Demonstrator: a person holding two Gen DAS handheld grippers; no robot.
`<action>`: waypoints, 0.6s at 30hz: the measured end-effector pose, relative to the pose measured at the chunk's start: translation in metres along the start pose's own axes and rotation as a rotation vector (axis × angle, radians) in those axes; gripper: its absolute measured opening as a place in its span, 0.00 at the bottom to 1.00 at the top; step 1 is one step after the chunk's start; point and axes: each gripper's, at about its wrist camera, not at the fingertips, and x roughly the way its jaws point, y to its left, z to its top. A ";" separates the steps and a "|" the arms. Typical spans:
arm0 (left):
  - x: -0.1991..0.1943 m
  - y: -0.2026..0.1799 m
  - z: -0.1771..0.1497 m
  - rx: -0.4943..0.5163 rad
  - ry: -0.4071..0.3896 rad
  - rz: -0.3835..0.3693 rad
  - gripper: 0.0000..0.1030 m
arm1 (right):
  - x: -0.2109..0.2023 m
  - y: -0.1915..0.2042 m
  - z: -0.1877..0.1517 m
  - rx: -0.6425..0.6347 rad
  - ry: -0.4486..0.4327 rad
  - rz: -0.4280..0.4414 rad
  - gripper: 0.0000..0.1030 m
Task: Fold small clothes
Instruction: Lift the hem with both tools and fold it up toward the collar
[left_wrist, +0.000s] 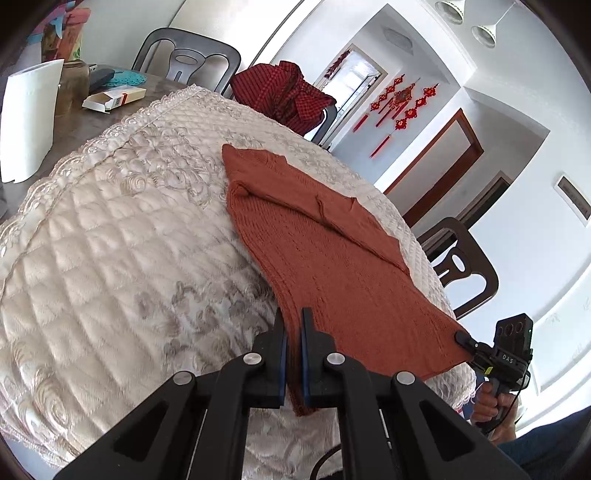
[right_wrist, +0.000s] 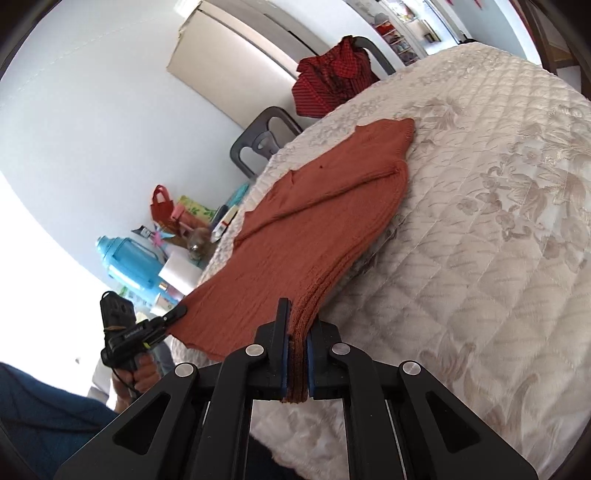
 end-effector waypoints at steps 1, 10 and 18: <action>0.002 0.002 0.001 -0.005 0.003 0.000 0.07 | 0.001 0.001 -0.001 -0.003 0.005 0.003 0.06; 0.002 -0.008 0.039 0.021 -0.116 -0.037 0.07 | 0.006 0.009 0.025 -0.039 -0.055 0.062 0.06; 0.032 -0.012 0.103 0.015 -0.208 -0.065 0.07 | 0.016 0.005 0.085 -0.033 -0.160 0.076 0.06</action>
